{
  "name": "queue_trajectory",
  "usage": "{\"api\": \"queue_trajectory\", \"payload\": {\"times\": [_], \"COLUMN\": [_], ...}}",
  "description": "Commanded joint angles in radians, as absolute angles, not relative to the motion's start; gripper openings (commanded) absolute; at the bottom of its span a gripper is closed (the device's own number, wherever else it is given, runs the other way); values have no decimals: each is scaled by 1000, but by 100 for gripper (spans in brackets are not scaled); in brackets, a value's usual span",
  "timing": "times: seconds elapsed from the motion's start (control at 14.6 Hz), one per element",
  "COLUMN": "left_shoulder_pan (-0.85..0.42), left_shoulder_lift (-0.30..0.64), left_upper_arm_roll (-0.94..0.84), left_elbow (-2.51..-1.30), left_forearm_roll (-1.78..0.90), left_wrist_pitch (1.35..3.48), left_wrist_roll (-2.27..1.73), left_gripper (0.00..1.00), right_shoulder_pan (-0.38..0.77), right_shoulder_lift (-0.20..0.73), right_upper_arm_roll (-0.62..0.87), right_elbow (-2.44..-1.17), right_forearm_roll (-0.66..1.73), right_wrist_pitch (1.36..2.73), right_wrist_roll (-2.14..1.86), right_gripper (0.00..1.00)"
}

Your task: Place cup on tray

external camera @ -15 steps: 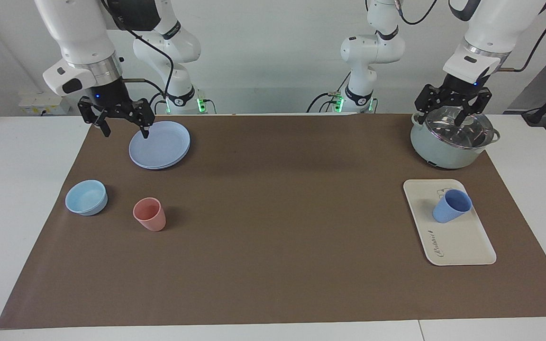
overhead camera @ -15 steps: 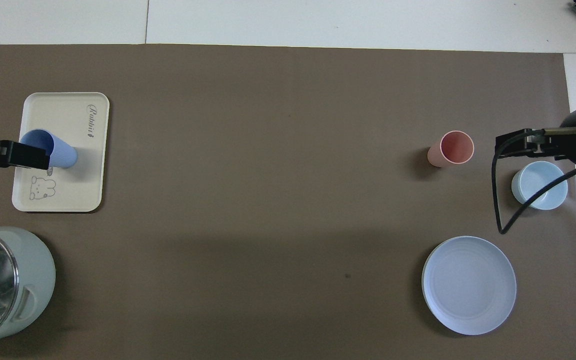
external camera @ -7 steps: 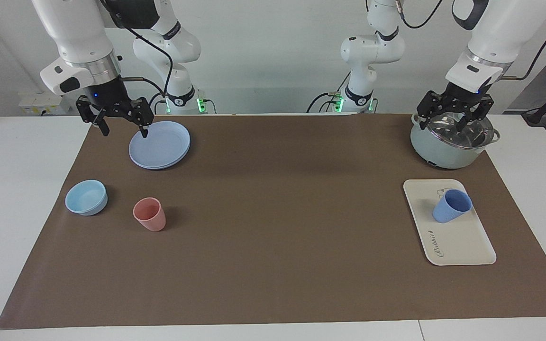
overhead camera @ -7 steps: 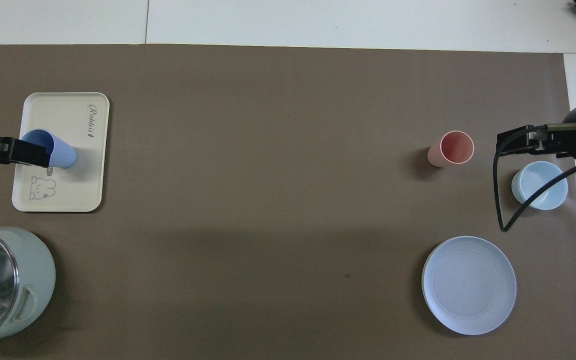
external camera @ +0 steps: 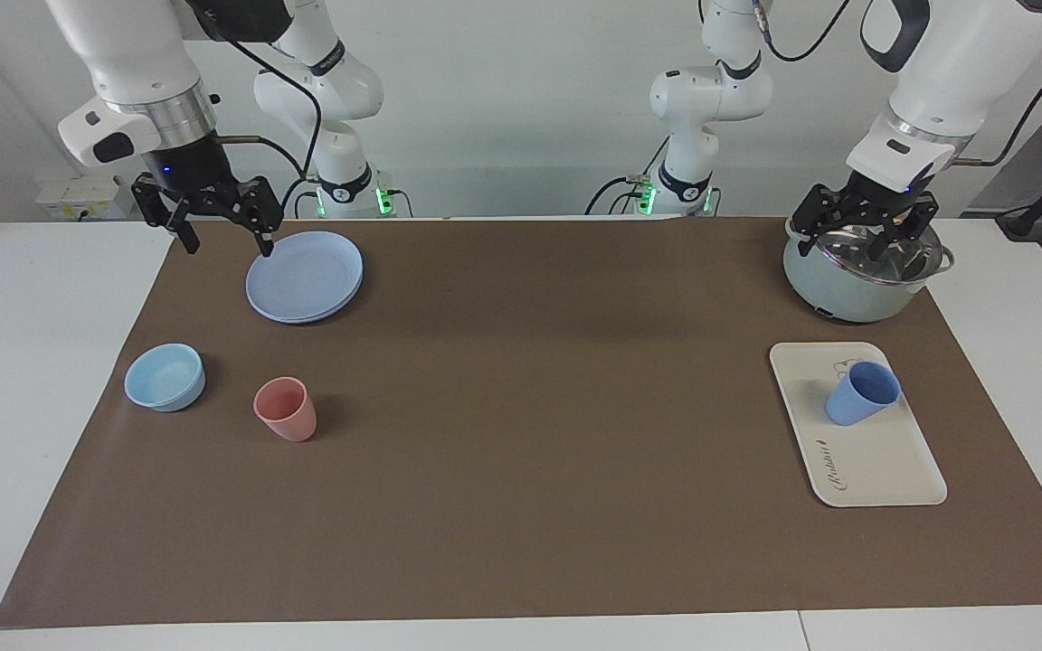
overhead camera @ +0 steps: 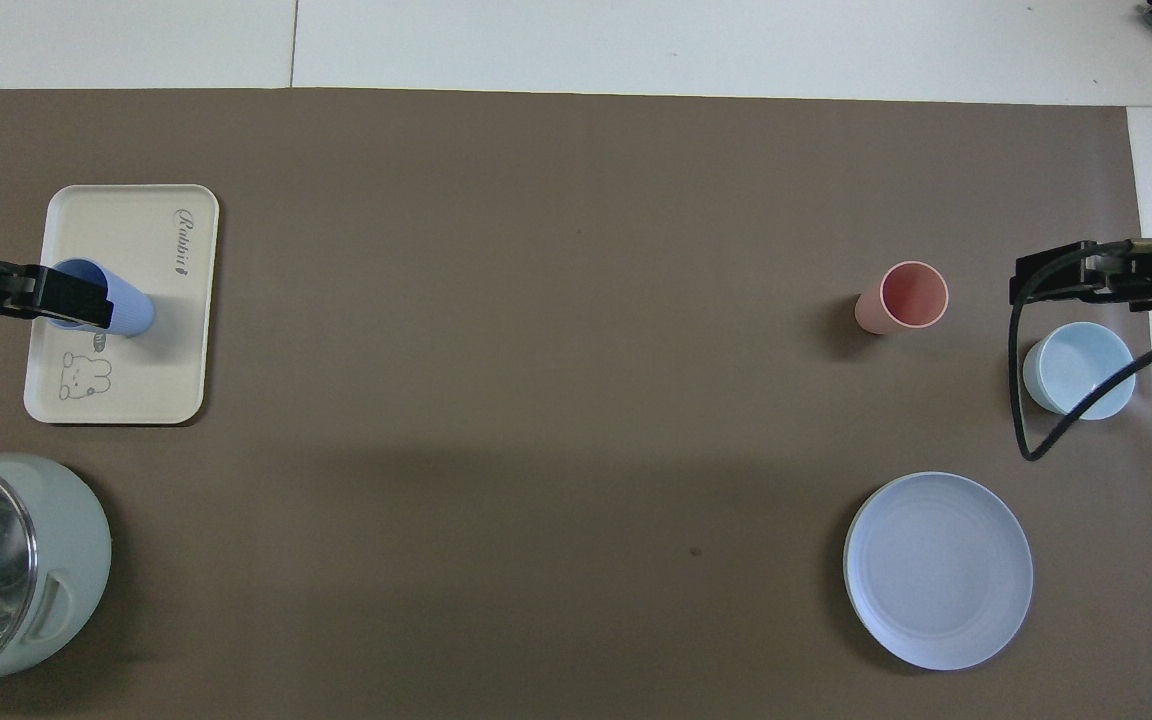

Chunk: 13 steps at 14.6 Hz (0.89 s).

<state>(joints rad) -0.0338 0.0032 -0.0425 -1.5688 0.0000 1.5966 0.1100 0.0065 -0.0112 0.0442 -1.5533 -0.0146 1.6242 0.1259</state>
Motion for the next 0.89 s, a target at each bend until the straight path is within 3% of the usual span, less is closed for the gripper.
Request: {"api": "queue_trajectory", "payload": {"times": [0.0,0.82], "left_shoulder_pan": [-29,-31], "left_shoulder_lift": [-8,-9], "left_upper_arm_roll": [-43,-43], "left_elbow": [-1568,-1574], "left_forearm_roll": [12,12], "left_wrist_pitch": [1595,1606], "left_wrist_roll": [115,110], "left_gripper": [100,100], "right_shoulder_pan": [-8,95], "right_shoulder_lift": [-14,-18], "right_upper_arm_roll": [46,-49], "right_elbow": [-1545,-1543], "right_forearm_roll": [12,11], "right_wrist_pitch": [1597,1516], "right_wrist_roll": [104,107], "right_gripper": [99,99]}}
